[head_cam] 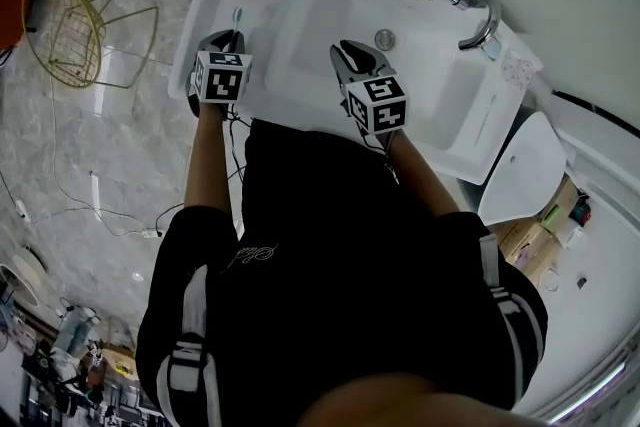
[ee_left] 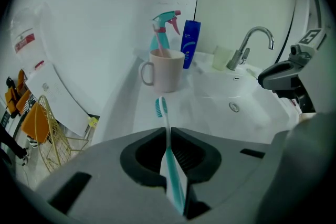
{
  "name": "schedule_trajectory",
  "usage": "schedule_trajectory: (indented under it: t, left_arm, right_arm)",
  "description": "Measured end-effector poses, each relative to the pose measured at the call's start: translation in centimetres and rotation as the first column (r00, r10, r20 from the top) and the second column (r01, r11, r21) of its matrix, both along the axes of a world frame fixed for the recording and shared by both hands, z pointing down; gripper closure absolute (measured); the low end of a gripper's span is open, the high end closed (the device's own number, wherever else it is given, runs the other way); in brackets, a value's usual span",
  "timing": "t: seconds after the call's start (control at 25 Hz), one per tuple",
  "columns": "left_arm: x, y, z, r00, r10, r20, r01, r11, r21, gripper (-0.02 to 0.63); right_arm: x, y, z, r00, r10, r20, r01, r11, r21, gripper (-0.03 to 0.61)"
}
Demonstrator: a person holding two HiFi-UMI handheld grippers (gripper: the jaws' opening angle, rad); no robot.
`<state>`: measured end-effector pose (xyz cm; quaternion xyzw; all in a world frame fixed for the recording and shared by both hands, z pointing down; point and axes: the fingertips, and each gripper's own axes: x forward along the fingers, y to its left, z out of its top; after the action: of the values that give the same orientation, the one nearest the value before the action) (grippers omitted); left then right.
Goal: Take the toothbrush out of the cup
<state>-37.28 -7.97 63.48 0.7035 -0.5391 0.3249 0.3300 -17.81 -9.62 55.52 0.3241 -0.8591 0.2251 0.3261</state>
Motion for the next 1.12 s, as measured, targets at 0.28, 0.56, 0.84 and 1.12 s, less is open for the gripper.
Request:
schedule_trajectory:
  t: [0.28,0.56,0.84,1.12]
  left_arm:
    - [-0.2,-0.2,1.9,1.000,-0.002,0.017,0.002,1.000,-0.023,0.583]
    - [-0.2,-0.3,0.1,0.995,-0.085,-0.054,0.087,0.996,0.024,0.446]
    - [-0.5,-0.4,-2.9,0.989,-0.117,-0.092,0.124,0.990,0.074,0.418]
    - [-0.2,-3.6,-7.1,0.986,-0.093,-0.137,0.115,0.980,0.160,0.419]
  right_arm:
    - [0.1,0.2,0.1,1.000,0.016,-0.005,-0.016,1.000,0.003,0.502]
    - [0.8,0.4,0.0,1.000,0.018,-0.001,-0.018,1.000,0.007,0.502]
    - [0.8,0.5,-0.2,1.000,0.018,0.015,-0.018,1.000,0.014,0.502]
    - [1.2,0.0,-0.8,0.998,0.052,0.025,-0.053,0.998,0.025,0.502]
